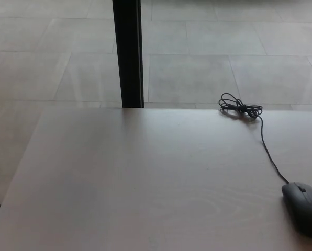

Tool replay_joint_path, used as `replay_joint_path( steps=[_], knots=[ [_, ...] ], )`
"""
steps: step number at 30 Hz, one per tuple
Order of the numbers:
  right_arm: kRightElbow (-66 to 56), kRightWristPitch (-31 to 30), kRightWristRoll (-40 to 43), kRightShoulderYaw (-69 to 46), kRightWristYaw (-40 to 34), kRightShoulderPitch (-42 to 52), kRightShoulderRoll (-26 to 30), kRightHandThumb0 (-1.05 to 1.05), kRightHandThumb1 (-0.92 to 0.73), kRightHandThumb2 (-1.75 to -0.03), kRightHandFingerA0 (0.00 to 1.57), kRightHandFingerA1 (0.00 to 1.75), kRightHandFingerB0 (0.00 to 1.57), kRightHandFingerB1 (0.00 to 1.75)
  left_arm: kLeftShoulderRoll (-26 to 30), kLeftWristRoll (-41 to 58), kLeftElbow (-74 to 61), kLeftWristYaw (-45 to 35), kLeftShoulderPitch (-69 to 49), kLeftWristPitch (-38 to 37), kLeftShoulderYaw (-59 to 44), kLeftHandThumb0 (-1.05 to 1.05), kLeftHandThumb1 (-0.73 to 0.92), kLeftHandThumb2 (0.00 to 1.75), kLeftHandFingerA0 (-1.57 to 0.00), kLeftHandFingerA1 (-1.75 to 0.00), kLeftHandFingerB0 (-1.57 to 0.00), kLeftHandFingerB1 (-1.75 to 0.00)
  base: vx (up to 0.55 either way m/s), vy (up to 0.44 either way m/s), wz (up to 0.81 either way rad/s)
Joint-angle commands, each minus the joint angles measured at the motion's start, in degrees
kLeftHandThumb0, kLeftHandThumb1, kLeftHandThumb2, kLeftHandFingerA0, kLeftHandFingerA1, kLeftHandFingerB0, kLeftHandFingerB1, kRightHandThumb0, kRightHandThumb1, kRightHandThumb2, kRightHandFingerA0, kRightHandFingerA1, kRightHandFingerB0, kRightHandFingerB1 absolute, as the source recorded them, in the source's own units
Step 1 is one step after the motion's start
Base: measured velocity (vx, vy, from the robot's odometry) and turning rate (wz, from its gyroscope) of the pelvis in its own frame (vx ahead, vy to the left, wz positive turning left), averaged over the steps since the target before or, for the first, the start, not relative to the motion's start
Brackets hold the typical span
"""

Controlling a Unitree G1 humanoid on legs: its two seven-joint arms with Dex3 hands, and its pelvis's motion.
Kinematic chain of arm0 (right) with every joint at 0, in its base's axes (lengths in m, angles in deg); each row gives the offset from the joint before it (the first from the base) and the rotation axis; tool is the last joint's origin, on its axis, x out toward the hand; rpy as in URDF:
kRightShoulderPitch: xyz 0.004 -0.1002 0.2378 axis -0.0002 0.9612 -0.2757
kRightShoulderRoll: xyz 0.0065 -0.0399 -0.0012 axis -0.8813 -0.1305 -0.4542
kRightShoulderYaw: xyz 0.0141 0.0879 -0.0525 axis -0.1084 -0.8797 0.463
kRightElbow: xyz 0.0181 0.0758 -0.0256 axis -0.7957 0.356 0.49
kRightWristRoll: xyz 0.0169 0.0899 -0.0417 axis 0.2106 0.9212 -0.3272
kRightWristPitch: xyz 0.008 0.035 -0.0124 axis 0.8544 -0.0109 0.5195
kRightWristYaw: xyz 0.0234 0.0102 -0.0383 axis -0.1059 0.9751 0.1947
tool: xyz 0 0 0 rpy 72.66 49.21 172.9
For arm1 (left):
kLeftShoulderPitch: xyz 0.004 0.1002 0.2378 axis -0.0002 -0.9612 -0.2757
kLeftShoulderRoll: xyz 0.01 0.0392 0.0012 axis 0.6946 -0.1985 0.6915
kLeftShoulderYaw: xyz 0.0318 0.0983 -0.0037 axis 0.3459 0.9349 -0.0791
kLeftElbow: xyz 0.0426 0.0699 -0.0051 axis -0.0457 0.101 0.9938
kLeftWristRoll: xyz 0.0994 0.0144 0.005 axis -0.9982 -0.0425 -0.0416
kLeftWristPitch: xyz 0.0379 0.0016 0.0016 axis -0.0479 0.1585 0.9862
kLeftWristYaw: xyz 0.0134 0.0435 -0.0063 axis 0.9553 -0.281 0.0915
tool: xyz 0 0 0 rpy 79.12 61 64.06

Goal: The robot uses its right fingers to click on the left button of the black mouse placed on the table.

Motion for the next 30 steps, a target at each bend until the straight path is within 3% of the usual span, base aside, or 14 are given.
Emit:
replay_joint_path(
  steps=[1,3,4,6,7,8,10,12,13,20,21,24,25,30],
  knots=[
    [2.4,7.2,5.6,-5.6,-0.3,-1.8,4.5,-0.69,-0.65,-0.99,0.60,0.63,0.32,0.50,2.2,7.1,2.9,0.8,1.3,-3.2,-5.9,-0.76,0.88,0.67,-0.76,-0.59,-0.51,-0.43,0.00,0.000,0.00],
    [2.8,6.0,6.7,-7.5,-0.1,-2.9,5.3,-0.67,-0.79,-0.64,0.74,0.51,0.39,0.35,2.3,7.3,3.7,0.5,1.4,-2.9,-6.8,-0.79,0.87,0.66,-0.76,-0.56,-0.58,-0.46,0.00,0.000,0.00],
    [2.6,5.2,8.2,-9.2,0.2,-3.8,6.2,-0.66,-0.80,-0.64,0.78,0.76,0.38,0.36,2.3,7.9,3.9,-0.1,1.5,-2.9,-7.5,-0.77,0.87,0.66,-0.69,-0.59,-0.55,-0.48,0.00,0.000,0.00],
    [2.7,5.1,7.9,-9.9,-0.6,-4.3,7.0,-0.67,-0.81,-0.64,0.73,0.71,0.38,0.35,2.3,8.4,4.3,0.0,1.7,-3.1,-8.3,-0.75,0.86,0.66,-0.72,-0.60,-0.51,-0.45,0.00,0.000,0.00],
    [3.7,4.5,8.2,-10.8,-1.2,-5.4,7.9,-0.69,-0.65,-0.98,0.63,0.64,0.33,0.50,2.3,7.9,4.3,-0.1,1.4,-3.6,-7.9,-0.76,0.87,0.66,-0.74,-0.61,-0.53,-0.46,0.00,0.000,0.00],
    [3.4,4.5,8.6,-11.4,-1.0,-5.8,8.6,-0.67,-0.79,-0.64,0.75,0.58,0.37,0.35,2.3,8.1,4.2,-0.8,1.2,-3.7,-7.9,-0.76,0.88,0.66,-0.71,-0.59,-0.55,-0.48,0.00,0.000,0.00],
    [3.3,5.3,8.9,-12.0,-1.0,-6.6,9.2,-0.65,-0.80,-0.64,0.84,0.64,0.39,0.37,2.5,8.5,4.3,-1.6,1.1,-3.5,-8.1,-0.75,0.88,0.66,-0.68,-0.59,-0.55,-0.48,0.00,0.000,0.00],
    [1.6,2.8,9.1,-12.3,-1.6,-10.5,11.6,-0.69,-0.65,-0.98,0.71,0.64,0.32,0.50,2.6,8.2,4.4,-0.5,1.2,-3.6,-7.5,-0.76,0.88,0.67,-0.72,-0.58,-0.41,-0.40,0.00,0.000,0.00],
    [0.9,3.9,10.6,-13.3,0.4,-11.5,11.8,-0.67,-0.81,-0.65,0.96,0.64,0.36,0.37,2.6,8.4,4.5,-1.1,1.1,-3.7,-7.4,-0.77,0.89,0.67,-0.70,-0.58,-0.44,-0.42,0.00,0.000,0.00],
    [-7.1,1.8,9.4,-10.1,1.4,-22.3,13.8,-0.71,-0.75,-0.63,0.64,0.46,0.38,0.37,2.9,8.9,4.9,-0.5,1.8,-3.5,-6.7,-0.76,0.89,0.67,-0.72,-0.59,-0.59,-0.48,0.00,0.000,0.00],
    [-10.1,0.6,9.2,-8.9,1.5,-24.1,13.4,-0.72,-0.58,-0.95,0.59,0.58,0.35,0.49,2.9,8.9,4.8,-0.6,1.8,-3.5,-6.6,-0.77,0.89,0.66,-0.73,-0.58,-0.51,-0.44,0.00,0.000,0.00],
    [-18.6,-2.7,8.8,-6.4,1.0,-25.0,11.6,-0.73,-0.58,-0.95,0.59,0.58,0.39,0.49,3.0,9.1,4.9,-0.6,1.8,-3.4,-6.6,-0.77,0.88,0.67,-0.71,-0.58,-0.53,-0.45,0.00,0.000,0.00],
    [-27.3,-5.0,6.2,-3.1,-1.0,-24.4,9.9,-0.77,-0.74,-0.63,0.72,0.45,0.52,0.35,3.0,9.0,4.9,-0.4,1.9,-2.9,-6.4,-0.78,0.88,0.66,-0.72,-0.56,-0.53,-0.44,0.00,0.000,0.00],
    [-41.9,-7.4,-1.1,5.5,-2.8,-23.8,6.9,-0.71,-0.77,-0.64,0.69,0.50,0.44,0.35,2.7,9.2,4.8,-0.9,1.9,-2.6,-6.4,-0.77,0.91,0.67,-0.67,-0.55,-0.58,-0.47,0.00,0.000,0.00]
  ],
)
